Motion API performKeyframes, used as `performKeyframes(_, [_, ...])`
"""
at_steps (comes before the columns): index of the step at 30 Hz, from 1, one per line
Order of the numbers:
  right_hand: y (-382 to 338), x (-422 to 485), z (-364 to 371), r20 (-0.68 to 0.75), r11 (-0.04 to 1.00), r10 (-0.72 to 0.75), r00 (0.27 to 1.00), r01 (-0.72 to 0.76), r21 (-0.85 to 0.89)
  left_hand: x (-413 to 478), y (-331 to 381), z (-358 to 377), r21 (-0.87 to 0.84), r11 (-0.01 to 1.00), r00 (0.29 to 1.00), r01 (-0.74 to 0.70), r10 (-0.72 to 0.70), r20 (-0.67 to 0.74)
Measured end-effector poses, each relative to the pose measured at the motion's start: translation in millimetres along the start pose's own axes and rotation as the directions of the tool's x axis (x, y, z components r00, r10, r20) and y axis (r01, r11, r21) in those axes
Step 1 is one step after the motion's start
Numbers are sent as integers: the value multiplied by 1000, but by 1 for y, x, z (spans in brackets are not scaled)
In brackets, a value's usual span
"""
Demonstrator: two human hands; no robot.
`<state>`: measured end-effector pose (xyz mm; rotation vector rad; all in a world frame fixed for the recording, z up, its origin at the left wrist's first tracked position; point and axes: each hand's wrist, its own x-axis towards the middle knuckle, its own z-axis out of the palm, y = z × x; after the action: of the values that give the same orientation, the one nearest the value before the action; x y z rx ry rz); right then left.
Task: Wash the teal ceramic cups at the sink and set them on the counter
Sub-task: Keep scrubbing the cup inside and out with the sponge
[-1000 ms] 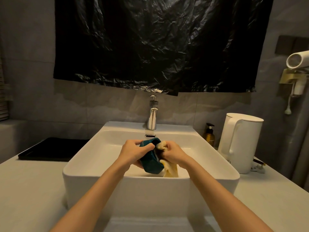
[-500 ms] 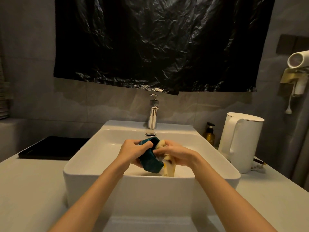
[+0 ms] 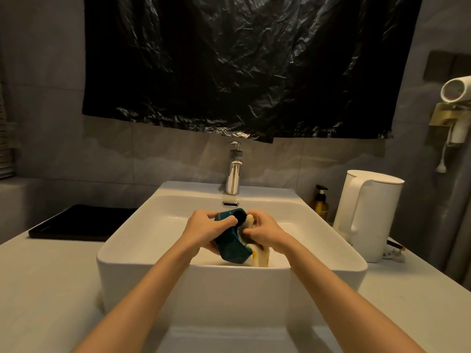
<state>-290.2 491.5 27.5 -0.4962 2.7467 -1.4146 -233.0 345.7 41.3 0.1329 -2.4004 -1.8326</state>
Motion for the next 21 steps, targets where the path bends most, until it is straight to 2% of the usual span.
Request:
performKeyframes(2, [3, 3, 2, -84, 993, -31, 996, 21, -117, 1, 0, -1, -7, 1000, 1000, 0, 0, 8])
performKeyframes(4, [3, 4, 2, -87, 984, -22, 996, 7, -176, 1, 1, -2, 6, 1000, 1000, -9, 9, 8])
performKeyframes(8, [0, 1, 1, 135, 994, 61, 989, -47, -103, -1, -1, -3, 54, 998, 999, -27, 26, 21])
performKeyframes(11, [2, 1, 0, 37, 994, -1, 999, 5, -109, -1, -2, -3, 42, 999, 999, -28, 26, 46])
performKeyframes(14, [1, 0, 2, -95, 974, -102, 990, 80, -210, -1, 0, -4, -5, 999, 997, -31, 32, 65])
performKeyframes(16, [1, 0, 3, -106, 966, -106, 989, 77, -248, -1, 1, -4, -11, 999, 997, -35, 36, 70])
performKeyframes(19, [-1, 0, 5, -68, 981, -72, 995, 58, -186, -2, 1, -3, -19, 999, 997, -46, 47, 58])
performKeyframes(21, [-3, -1, 4, -137, 996, -32, 990, 20, -89, -3, 2, 0, -52, 996, 996, -77, 79, 49])
